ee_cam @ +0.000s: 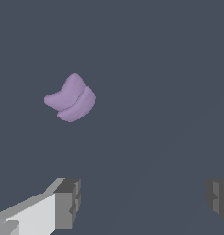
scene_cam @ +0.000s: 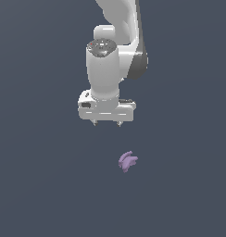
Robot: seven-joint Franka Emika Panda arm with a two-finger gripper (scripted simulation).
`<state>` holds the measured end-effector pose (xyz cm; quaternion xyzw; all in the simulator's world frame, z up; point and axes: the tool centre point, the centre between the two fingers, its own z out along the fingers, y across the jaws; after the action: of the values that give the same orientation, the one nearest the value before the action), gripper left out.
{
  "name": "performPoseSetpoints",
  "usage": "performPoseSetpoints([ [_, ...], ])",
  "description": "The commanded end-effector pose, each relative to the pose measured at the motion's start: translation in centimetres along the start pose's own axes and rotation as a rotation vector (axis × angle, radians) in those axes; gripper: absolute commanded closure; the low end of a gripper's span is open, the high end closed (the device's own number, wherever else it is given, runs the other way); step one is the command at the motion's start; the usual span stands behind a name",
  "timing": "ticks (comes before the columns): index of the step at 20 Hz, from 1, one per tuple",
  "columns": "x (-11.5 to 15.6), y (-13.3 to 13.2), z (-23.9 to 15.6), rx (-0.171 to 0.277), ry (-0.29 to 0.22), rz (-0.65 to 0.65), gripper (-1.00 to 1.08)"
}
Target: Pick up the object and move it to a goal position.
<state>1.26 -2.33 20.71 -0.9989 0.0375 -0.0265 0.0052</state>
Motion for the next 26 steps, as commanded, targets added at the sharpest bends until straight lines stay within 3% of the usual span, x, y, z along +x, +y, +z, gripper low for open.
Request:
performPoseSetpoints([
  [1,0.0,0.0,0.0,0.0,0.0,0.0,-0.92],
  [11,0.6,-2.4,-0.2,0.012,0.012,-0.062,-0.92],
  [26,1.1,-2.6,0.3,0.012,0.008,-0.012,-0.92],
])
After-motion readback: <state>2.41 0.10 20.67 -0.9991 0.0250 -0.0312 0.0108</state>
